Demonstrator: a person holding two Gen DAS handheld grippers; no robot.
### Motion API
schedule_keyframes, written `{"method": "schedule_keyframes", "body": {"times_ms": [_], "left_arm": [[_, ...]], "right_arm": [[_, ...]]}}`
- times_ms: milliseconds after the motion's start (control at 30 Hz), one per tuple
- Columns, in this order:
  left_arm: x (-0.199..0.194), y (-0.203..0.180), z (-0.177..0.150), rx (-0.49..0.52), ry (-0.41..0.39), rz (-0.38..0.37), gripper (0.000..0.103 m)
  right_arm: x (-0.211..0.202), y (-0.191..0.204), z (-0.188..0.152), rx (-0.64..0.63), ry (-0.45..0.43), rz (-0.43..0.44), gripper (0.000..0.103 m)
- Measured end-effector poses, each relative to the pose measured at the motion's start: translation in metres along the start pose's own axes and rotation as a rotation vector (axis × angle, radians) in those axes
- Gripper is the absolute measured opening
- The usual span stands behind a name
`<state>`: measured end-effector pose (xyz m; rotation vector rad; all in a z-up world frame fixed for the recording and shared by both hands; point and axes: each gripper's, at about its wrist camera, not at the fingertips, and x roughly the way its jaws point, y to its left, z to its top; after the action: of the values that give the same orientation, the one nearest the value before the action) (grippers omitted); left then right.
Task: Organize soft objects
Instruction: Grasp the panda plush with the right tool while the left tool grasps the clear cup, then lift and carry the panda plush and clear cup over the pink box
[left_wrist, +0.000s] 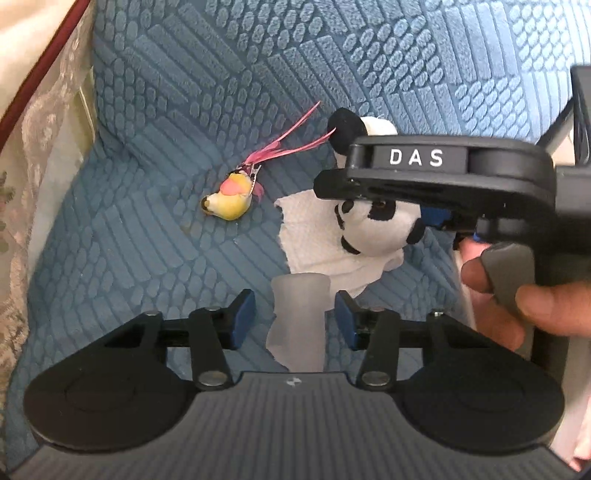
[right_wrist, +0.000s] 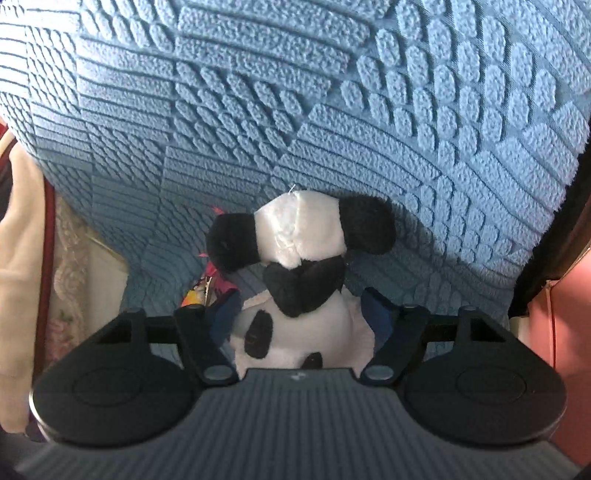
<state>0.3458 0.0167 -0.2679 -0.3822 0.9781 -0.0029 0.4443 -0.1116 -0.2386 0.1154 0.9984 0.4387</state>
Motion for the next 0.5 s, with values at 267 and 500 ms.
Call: {"method": "schedule_keyframes", "body": {"times_ms": [267, 500], "left_arm": [[-0.001, -0.014, 0.000, 0.059, -0.008, 0.027, 0.032], [-0.001, -0.012, 0.000, 0.001, -0.009, 0.010, 0.029]], "right_arm": [[0.004, 0.006, 0.002, -0.036, 0.003, 0.022, 0.060], [0.003, 0.004, 0.007, -0.034, -0.011, 0.047, 0.059]]}}
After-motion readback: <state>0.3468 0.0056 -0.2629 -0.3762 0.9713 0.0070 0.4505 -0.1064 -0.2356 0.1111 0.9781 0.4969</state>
